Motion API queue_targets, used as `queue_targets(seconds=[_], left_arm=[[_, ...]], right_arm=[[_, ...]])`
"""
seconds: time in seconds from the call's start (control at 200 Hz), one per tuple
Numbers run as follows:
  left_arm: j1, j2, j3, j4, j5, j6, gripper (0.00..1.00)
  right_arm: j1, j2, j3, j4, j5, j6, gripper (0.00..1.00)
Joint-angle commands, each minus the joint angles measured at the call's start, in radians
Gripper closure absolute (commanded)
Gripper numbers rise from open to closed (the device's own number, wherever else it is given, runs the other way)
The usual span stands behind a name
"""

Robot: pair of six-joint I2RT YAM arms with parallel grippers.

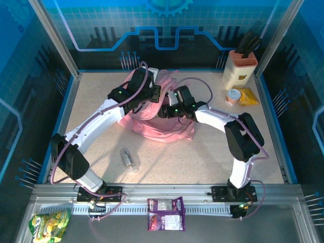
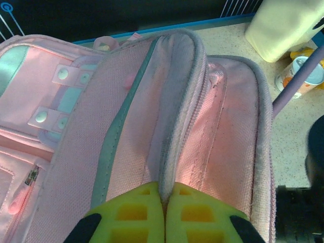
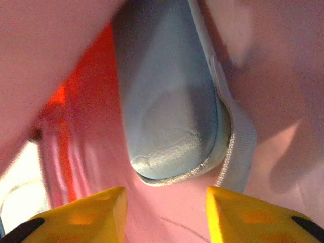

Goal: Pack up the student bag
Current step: Place the pencil pouch in the student bag, then close the student bag at the center of the table, then rotate the student bag at the center of the table.

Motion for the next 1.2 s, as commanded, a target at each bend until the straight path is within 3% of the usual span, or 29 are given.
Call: queue_targets(seconds=[0.0, 0.08, 0.19, 0.315, 0.455, 0.64, 0.785, 1.196], left_arm=[[0.001, -0.052, -0.015, 0.092, 0.029, -0.054, 1.0], [0.003, -0.044, -0.027, 0.096, 0.051, -0.075, 0.96], [0.004, -0.048, -0.058, 0.089, 0.101, -0.13, 0.62], [0.021, -0.143, -0.225, 0.172, 0.154, -0.232, 0.46], [0.114, -0.302, -0.486, 0.241, 0.157, -0.436, 0.43], [0.267, -0.417, -0.765, 0.363, 0.209, -0.685, 0.44], [0.343, -0.369, -0.819, 0.417, 0.228, -0.749, 0.46], [0.417, -0.149, -0.85, 0.707, 0.291, -0.862, 0.51]], right_arm=[[-0.032, -0.06, -0.043, 0.031, -0.027, -0.008, 0.46], [-0.049, -0.153, -0.13, 0.001, -0.009, -0.036, 0.44], [-0.101, -0.292, -0.247, -0.076, 0.047, -0.021, 0.42], [-0.133, -0.431, -0.331, -0.216, 0.113, -0.023, 0.44], [-0.119, -0.516, -0.37, -0.314, 0.139, -0.023, 0.45], [-0.052, -0.495, -0.399, -0.29, 0.043, 0.015, 0.44], [0.023, -0.434, -0.343, -0.275, 0.051, 0.037, 0.43], [0.037, -0.385, -0.352, -0.221, 0.033, 0.073, 0.43]])
